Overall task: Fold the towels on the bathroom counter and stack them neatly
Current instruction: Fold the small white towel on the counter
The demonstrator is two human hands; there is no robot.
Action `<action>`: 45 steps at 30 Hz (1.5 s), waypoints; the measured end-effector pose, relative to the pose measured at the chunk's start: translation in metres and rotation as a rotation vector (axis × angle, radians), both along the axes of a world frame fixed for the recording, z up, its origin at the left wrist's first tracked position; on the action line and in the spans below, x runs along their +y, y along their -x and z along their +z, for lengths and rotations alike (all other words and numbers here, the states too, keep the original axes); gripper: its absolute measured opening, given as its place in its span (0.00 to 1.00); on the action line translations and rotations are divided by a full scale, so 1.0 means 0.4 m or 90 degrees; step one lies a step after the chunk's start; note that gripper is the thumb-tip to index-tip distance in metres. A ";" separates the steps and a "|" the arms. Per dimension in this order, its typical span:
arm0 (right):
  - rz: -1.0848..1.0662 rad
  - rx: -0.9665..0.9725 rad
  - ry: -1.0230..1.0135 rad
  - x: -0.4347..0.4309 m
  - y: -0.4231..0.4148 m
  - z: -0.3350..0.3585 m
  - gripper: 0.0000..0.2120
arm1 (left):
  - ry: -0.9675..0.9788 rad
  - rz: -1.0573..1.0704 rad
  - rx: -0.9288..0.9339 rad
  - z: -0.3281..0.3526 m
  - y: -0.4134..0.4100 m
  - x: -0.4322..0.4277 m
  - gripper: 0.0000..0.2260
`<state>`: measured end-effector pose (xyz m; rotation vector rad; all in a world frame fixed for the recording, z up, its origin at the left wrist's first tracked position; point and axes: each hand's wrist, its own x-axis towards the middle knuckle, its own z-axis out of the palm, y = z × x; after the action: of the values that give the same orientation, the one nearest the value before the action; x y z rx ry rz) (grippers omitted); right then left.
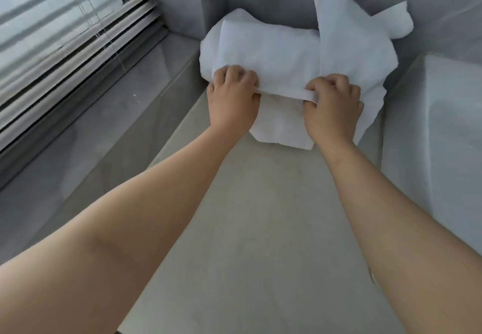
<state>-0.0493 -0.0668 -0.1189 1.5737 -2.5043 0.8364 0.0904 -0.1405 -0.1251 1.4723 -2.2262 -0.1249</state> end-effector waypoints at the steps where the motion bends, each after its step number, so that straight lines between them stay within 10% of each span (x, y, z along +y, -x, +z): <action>1: 0.009 -0.012 -0.007 0.013 -0.007 -0.004 0.13 | -0.013 -0.002 0.006 -0.005 -0.008 0.012 0.11; 18: 0.208 -0.371 -0.089 0.363 -0.215 -0.190 0.19 | -0.243 0.016 -0.066 -0.131 -0.263 0.440 0.12; 24: 0.223 -0.357 -0.234 0.506 -0.192 -0.177 0.23 | -0.328 -0.002 0.124 -0.120 -0.273 0.587 0.18; 31: 0.306 -0.279 -0.296 0.683 -0.151 -0.171 0.20 | -0.310 -0.056 -0.073 -0.147 -0.219 0.758 0.33; 45: 0.139 -0.475 -0.307 0.905 -0.119 -0.162 0.24 | -0.153 -0.132 -0.107 -0.124 -0.165 0.937 0.13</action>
<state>-0.0015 0.2950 -0.1836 1.9898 -3.2902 1.0604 0.1563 0.2344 -0.1745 1.4110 -2.5728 -0.3578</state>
